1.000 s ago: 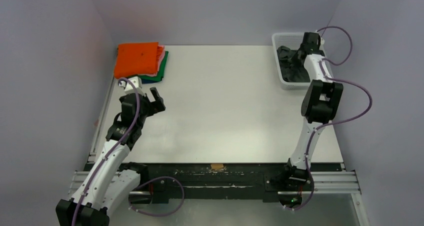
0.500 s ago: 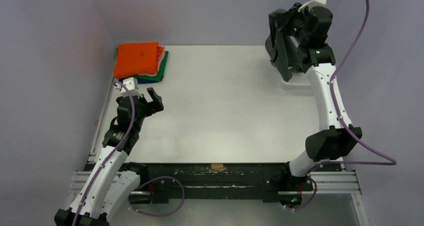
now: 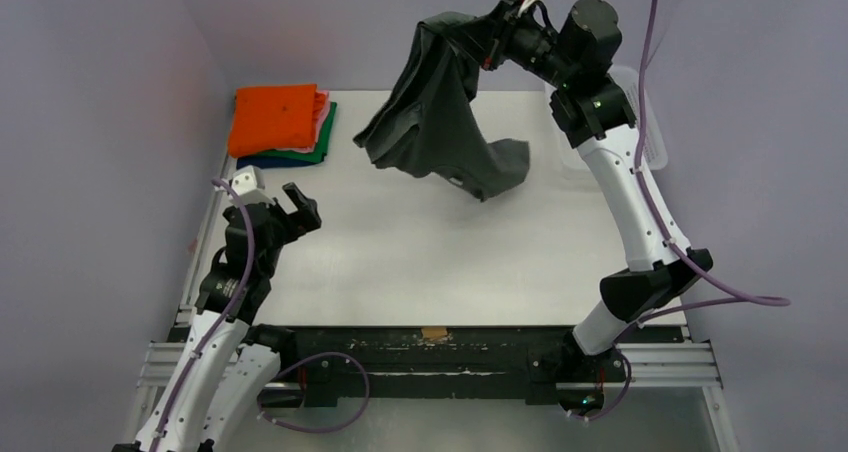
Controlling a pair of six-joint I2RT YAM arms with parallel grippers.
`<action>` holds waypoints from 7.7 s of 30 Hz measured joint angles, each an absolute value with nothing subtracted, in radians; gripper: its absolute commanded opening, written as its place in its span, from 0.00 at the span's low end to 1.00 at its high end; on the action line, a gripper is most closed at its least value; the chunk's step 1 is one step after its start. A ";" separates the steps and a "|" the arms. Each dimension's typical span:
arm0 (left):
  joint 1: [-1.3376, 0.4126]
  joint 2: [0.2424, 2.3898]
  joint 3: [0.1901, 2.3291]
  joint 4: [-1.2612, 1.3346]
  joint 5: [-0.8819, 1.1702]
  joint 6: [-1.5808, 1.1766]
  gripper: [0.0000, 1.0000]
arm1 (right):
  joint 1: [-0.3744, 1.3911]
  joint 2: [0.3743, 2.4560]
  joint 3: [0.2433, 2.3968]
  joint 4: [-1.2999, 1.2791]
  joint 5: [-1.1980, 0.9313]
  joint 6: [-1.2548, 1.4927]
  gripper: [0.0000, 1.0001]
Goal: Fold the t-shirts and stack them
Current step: Move the tshirt to the center of the board, then flatten out the tshirt
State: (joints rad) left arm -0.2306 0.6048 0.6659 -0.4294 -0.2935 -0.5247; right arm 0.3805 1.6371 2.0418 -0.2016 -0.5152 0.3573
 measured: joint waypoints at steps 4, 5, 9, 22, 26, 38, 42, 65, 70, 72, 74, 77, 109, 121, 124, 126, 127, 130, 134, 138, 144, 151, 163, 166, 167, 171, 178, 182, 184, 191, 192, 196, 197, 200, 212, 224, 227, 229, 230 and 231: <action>-0.231 0.587 0.666 -0.472 -0.306 -0.554 1.00 | 0.376 1.615 1.930 -0.125 -0.550 0.372 0.00; -0.231 0.585 0.666 -0.479 -0.308 -0.559 1.00 | 0.374 1.607 1.892 -0.115 -0.552 0.373 0.00; -0.231 0.590 0.667 -0.506 -0.315 -0.584 1.00 | 0.365 1.526 1.592 -0.088 -0.478 0.361 0.05; -0.231 0.809 0.664 -0.493 -0.186 -0.621 1.00 | 0.271 1.455 1.115 -0.316 0.276 0.357 0.83; -0.231 0.912 0.658 -0.411 -0.092 -0.637 1.00 | 0.350 1.468 1.171 -0.265 0.215 0.309 0.83; -0.231 1.419 0.819 -0.166 0.198 -0.721 0.79 | 0.652 1.845 1.316 -0.173 0.031 0.296 0.73; -0.237 1.579 0.908 -0.098 0.281 -0.749 0.68 | 0.716 1.924 1.339 -0.180 0.012 0.300 0.67; -0.331 1.765 1.021 -0.040 0.387 -0.751 0.00 | 0.720 1.631 1.172 -0.201 0.199 0.359 0.00; -0.363 1.494 0.952 -0.094 0.320 -0.722 0.00 | 0.720 1.516 1.151 -0.195 0.162 0.347 0.00; -0.405 1.337 0.965 -0.134 0.251 -0.693 0.00 | 0.720 1.447 1.152 -0.193 0.136 0.334 0.00; -0.461 1.184 1.007 -0.184 0.173 -0.659 0.00 | 0.720 1.370 1.159 -0.194 0.116 0.319 0.00; -0.544 1.018 1.085 -0.234 0.080 -0.605 0.00 | 0.720 1.234 1.198 -0.194 0.080 0.293 0.00; -0.424 1.686 1.974 -0.624 -0.228 -0.262 0.60 | 0.468 1.826 1.968 -0.292 0.127 0.160 0.13; -0.263 1.979 1.805 -0.728 -0.066 -0.391 1.00 | 0.350 2.310 2.009 -0.413 0.080 0.283 0.90; -0.274 1.751 1.523 -0.636 0.010 -0.451 1.00 | 0.356 2.104 1.769 -0.350 0.052 0.286 0.91; -0.288 1.602 1.346 -0.547 0.076 -0.495 1.00 | 0.364 1.967 1.641 -0.299 0.000 0.288 0.91; -0.301 1.527 1.254 -0.507 0.102 -0.520 1.00 | 0.370 1.914 1.599 -0.272 -0.029 0.288 0.91; -0.385 1.380 1.025 -0.427 0.140 -0.593 1.00 | 0.403 1.858 1.565 -0.204 -0.102 0.287 0.89; -0.514 1.345 0.797 -0.364 0.187 -0.690 1.00 | 0.466 1.953 1.584 -0.151 -0.182 0.292 0.87; -0.545 1.334 0.642 -0.319 0.210 -0.795 1.00 | 0.507 2.115 1.589 -0.145 -0.234 0.326 0.85; -0.527 1.443 0.709 -0.245 0.180 -0.863 1.00 | 0.496 2.166 1.557 -0.113 -0.235 0.393 0.80; -0.416 1.796 1.093 -0.267 0.212 -0.844 1.00 | 0.412 2.025 1.301 -0.013 -0.184 0.545 0.78; -0.448 2.173 1.629 -0.336 0.340 -0.723 1.00 | 0.309 1.539 0.719 0.030 0.036 0.780 0.81; -0.495 2.112 1.573 -0.332 0.345 -0.693 1.00 | 0.315 1.452 0.680 -0.061 0.080 0.769 0.82; -0.508 2.065 1.525 -0.332 0.340 -0.684 1.00 | 0.321 1.433 0.685 -0.104 0.107 0.754 0.82; -0.515 1.775 1.301 -0.353 0.255 -0.658 1.00 | 0.366 1.414 0.778 -0.220 0.215 0.682 0.81; -0.246 1.403 0.989 -0.339 0.121 -0.697 1.00 | 0.625 1.602 1.145 -0.258 0.320 0.579 0.71; -0.125 1.469 0.913 -0.368 0.077 -0.716 0.93 | 0.753 1.807 1.331 -0.284 0.325 0.541 0.66; -0.105 1.509 0.898 -0.380 0.076 -0.722 0.89 | 0.805 1.905 1.404 -0.302 0.325 0.527 0.63; -0.047 1.609 0.910 -0.364 0.109 -0.723 0.75 | 0.876 2.101 1.518 -0.381 0.324 0.500 0.57; -0.046 1.616 0.919 -0.361 0.110 -0.723 0.74 | 0.874 2.115 1.534 -0.391 0.332 0.495 0.56; -0.046 1.649 0.950 -0.365 0.118 -0.722 0.70 | 0.867 2.118 1.552 -0.408 0.367 0.493 0.47; -0.046 1.656 0.958 -0.366 0.121 -0.723 0.71 | 0.864 2.118 1.552 -0.410 0.375 0.492 0.46; -0.046 1.670 0.971 -0.367 0.131 -0.723 0.70 | 0.861 2.118 1.549 -0.415 0.386 0.493 0.46; -0.046 1.674 0.980 -0.369 0.153 -0.724 0.70 | 0.859 2.117 1.534 -0.401 0.367 0.465 0.34; -0.046 1.674 0.980 -0.376 0.162 -0.726 0.70 | 0.841 2.087 1.498 -0.442 0.441 0.485 0.00; -0.049 1.674 0.980 -0.375 0.178 -0.729 0.69 | 0.818 2.034 1.445 -0.460 0.454 0.479 0.00; -0.058 1.674 0.980 -0.376 0.185 -0.733 0.69 | 0.804 1.998 1.423 -0.467 0.452 0.476 0.00; -0.068 1.674 0.981 -0.377 0.189 -0.737 0.68 | 0.797 1.981 1.413 -0.469 0.449 0.475 0.00; -0.081 1.674 0.982 -0.380 0.191 -0.740 0.68 | 0.788 1.963 1.400 -0.471 0.442 0.476 0.02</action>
State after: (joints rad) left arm -0.0807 1.6745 0.9821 -0.3798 0.1909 -0.7399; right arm 0.7876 1.9629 1.3998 -0.4706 0.4416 0.4755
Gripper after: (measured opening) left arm 0.688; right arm 0.009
